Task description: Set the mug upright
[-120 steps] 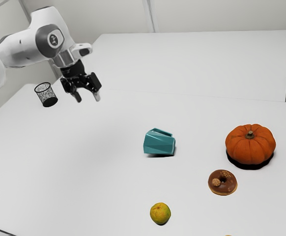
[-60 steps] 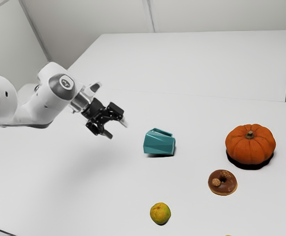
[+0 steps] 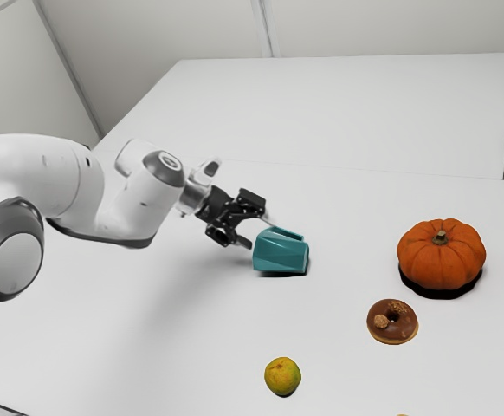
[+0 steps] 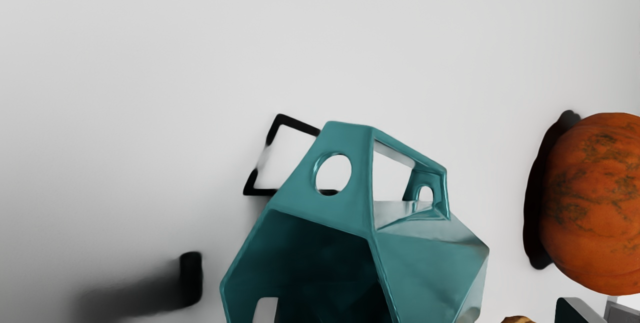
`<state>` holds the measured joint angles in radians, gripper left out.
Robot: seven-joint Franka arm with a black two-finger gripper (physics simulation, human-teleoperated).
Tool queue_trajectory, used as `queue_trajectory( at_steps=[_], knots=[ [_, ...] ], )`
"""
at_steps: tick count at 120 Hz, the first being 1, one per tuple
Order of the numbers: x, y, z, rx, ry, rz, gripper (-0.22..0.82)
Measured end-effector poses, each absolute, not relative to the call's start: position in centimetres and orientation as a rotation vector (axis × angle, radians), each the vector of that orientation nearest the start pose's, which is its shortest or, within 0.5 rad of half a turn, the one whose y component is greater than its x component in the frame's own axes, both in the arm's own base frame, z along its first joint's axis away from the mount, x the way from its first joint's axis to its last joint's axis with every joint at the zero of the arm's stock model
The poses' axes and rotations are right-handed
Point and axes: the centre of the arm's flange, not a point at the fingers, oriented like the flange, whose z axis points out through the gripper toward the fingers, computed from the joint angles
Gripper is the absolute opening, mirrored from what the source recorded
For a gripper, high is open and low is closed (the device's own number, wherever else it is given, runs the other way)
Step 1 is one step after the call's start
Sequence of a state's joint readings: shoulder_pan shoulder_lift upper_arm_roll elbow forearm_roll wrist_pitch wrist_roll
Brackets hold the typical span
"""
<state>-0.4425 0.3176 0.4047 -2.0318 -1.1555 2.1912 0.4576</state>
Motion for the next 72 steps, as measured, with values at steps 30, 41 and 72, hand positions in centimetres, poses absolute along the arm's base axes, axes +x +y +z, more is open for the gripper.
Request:
queue_trajectory(
  at_steps=[30,41,72],
  knots=[
    [59.2,-7.3,28.4,2.327,0.288,0.113,0.6],
    [59.2,-7.8,28.2,2.306,0.279,0.121,0.6],
    [58.9,-9.1,28.1,2.262,0.243,0.127,0.6]
  ],
)
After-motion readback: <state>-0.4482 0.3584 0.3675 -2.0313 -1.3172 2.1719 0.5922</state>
